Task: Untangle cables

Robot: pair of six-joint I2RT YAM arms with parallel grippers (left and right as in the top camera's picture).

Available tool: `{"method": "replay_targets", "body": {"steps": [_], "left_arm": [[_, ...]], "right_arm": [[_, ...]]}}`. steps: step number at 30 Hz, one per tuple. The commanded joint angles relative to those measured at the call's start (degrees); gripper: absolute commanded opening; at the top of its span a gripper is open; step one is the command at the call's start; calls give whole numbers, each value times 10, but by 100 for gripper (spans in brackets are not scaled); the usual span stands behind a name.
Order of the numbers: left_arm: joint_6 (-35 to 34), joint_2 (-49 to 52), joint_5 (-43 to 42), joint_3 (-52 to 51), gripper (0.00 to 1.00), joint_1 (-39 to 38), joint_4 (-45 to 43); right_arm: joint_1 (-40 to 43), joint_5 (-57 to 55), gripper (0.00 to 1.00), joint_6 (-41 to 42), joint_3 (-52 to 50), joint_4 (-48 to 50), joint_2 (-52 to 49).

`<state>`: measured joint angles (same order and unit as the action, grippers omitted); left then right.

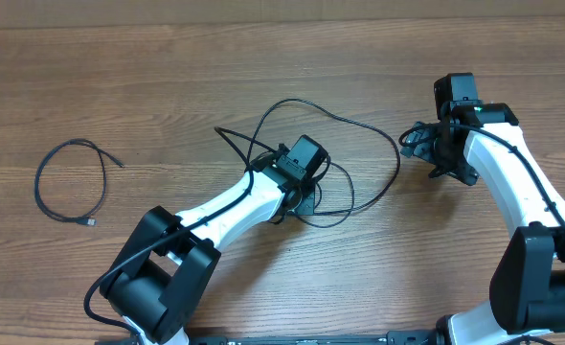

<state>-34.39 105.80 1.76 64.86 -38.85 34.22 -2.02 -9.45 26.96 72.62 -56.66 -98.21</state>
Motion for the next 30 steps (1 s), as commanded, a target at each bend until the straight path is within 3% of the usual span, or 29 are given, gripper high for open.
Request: {"method": "replay_targets", "body": {"steps": [1,6,12,30], "left_arm": [[-3,8,33,0,9,16,-7],[-3,8,33,0,22,34,-16],[16,0,-18,39,20,60,5],[6,0,23,39,39,60,45]], "right_arm": [[-1,-8,100,0,-3,1,-3],[-1,-8,100,0,-3,0,-3],[-2,-8,100,0,-3,1,-3],[-2,-8,100,0,-3,0,-3]]}}
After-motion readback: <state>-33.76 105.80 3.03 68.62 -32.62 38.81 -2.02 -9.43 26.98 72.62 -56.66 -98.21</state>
